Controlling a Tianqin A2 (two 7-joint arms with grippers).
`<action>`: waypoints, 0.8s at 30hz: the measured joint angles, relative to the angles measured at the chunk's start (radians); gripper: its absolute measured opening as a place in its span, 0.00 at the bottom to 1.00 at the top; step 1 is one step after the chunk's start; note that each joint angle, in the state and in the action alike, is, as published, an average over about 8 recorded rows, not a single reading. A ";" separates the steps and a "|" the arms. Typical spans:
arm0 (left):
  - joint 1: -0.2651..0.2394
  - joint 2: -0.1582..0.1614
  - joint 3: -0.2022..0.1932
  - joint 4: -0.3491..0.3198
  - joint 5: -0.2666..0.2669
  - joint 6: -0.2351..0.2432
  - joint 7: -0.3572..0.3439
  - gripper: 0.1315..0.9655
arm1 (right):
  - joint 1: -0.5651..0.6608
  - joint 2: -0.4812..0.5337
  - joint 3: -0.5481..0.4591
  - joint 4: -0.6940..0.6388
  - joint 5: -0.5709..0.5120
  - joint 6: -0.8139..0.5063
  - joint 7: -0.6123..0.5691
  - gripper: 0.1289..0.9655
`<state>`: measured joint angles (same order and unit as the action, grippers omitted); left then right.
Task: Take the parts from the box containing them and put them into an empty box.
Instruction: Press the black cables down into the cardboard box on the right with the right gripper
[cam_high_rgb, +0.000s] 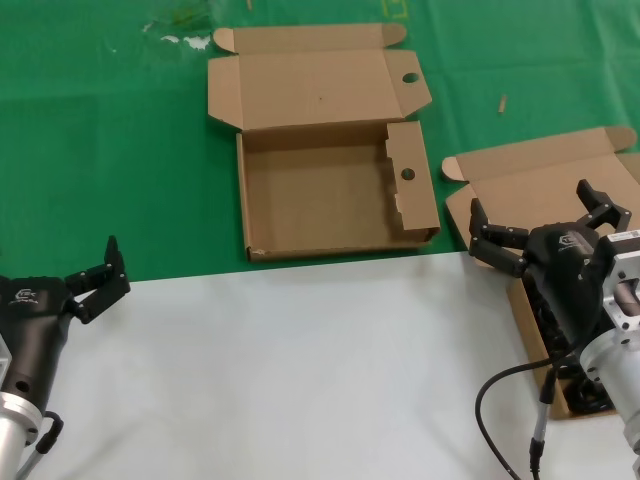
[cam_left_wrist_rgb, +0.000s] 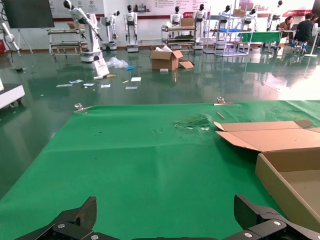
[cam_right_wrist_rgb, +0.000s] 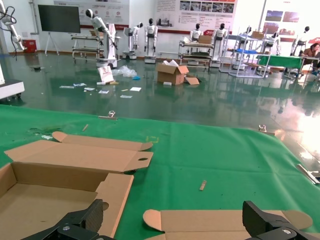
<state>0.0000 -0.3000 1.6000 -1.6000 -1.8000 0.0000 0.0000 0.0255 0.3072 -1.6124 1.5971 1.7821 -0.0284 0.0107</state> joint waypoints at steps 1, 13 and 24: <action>0.000 0.000 0.000 0.000 0.000 0.000 0.000 1.00 | 0.000 0.000 0.000 0.000 0.000 0.000 0.000 1.00; 0.000 0.000 0.000 0.000 0.000 0.000 0.000 1.00 | 0.000 0.000 0.000 0.000 0.000 0.000 0.000 1.00; 0.000 0.000 0.000 0.000 0.000 0.000 0.000 0.97 | 0.000 0.000 0.000 0.000 0.000 0.000 0.000 1.00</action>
<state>0.0000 -0.3000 1.6000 -1.6000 -1.8000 0.0000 0.0000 0.0255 0.3072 -1.6124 1.5971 1.7821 -0.0284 0.0107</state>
